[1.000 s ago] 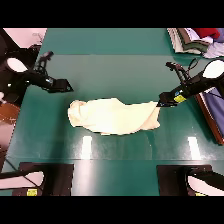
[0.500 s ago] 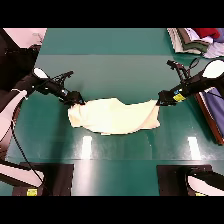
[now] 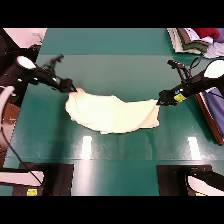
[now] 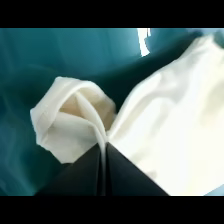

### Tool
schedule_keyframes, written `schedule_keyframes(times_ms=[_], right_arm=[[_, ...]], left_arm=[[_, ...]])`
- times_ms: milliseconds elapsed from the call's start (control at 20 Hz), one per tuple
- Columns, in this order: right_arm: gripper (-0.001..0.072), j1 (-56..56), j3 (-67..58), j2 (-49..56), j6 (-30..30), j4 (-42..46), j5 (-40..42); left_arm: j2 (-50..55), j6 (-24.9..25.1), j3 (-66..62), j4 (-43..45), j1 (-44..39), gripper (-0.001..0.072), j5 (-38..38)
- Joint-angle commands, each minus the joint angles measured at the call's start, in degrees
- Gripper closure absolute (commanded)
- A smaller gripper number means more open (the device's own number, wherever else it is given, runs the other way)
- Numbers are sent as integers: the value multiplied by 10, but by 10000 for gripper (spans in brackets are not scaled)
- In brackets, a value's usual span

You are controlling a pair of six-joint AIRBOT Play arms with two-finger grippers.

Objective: Fold the shirts.

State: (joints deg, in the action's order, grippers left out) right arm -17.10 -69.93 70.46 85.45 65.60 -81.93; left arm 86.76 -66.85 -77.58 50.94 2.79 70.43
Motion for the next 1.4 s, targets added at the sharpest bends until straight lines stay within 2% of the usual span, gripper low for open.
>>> schedule_keyframes(times_ms=[0,200,300,450,550,850,1100,1250,1350], right_arm=[[695,0,-1,-26,0,4,15],[695,0,-1,-74,0,5,56],[695,14,-24,-93,0,5,70],[695,49,-123,-110,0,5,70],[695,71,-200,-119,-1,4,70],[696,86,-373,-149,-26,5,64],[695,85,-484,-151,-33,37,61],[696,85,-497,-151,-32,89,54],[696,85,-463,-148,-32,112,55]], left_arm=[[-90,-2,-29,2,19,682,-50],[-178,12,-29,3,23,682,-74],[-224,13,-35,3,23,681,-122],[-288,13,-79,5,23,681,-189],[-323,13,-126,5,23,681,-203],[-381,12,-277,-3,23,681,-156],[-381,-19,-427,-10,23,682,-103],[-381,-22,-432,-3,23,682,-61],[-381,-31,-385,8,23,682,-38]])
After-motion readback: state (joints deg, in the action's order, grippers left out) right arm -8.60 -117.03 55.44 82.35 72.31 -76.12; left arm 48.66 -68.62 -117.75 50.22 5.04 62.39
